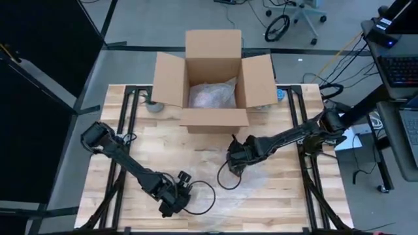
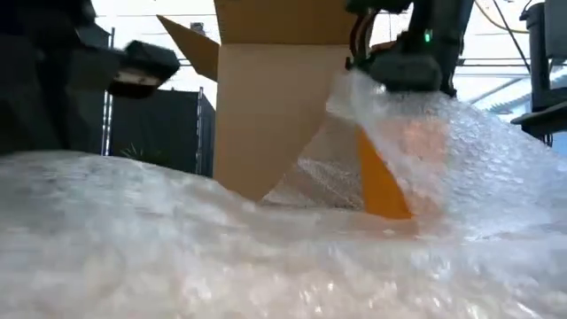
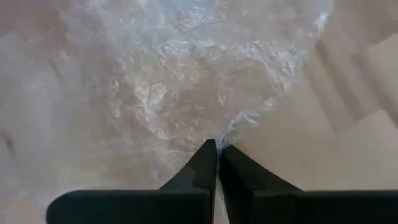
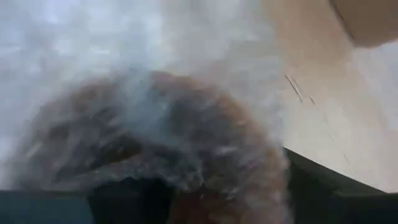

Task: Wrap mug
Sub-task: Wrap the orange mug with transparent bubble wrap

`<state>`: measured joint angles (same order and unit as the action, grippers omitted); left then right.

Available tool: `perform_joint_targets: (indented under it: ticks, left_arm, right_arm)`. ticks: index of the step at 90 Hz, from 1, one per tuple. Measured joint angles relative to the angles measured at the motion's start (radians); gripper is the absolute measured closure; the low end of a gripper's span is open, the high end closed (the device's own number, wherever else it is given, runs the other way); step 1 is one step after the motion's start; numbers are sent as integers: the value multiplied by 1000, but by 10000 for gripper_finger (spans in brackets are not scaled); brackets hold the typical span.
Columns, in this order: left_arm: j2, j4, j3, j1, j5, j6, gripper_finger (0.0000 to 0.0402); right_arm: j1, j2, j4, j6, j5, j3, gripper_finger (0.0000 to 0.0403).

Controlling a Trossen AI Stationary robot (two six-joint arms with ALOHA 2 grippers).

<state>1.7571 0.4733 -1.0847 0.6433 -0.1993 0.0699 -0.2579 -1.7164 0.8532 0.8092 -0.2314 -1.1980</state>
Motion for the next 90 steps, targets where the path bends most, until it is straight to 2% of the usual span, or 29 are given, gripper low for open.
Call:
perform_joint_targets:
  ticks: [19, 33, 47, 75, 90]
  left_arm:
    - [-69, 1, -20, -2, -65, -9, 401]
    - [-105, -8, -93, -11, -186, -98, 401]
    - [-107, -28, -175, -38, -255, -202, 401]
    - [-107, -310, -187, -166, -274, -451, 401]
    - [-104, -394, -187, -259, -234, -518, 401]
  right_arm:
    - [-6, 0, 105, -12, -58, -89, 193]
    - [-6, 1, 131, 8, -79, -90, 193]
    - [-5, -5, 101, 39, -121, -66, 193]
    - [-20, -5, 64, 49, -141, -9, 193]
    - [-20, -1, 64, 41, -140, -9, 193]
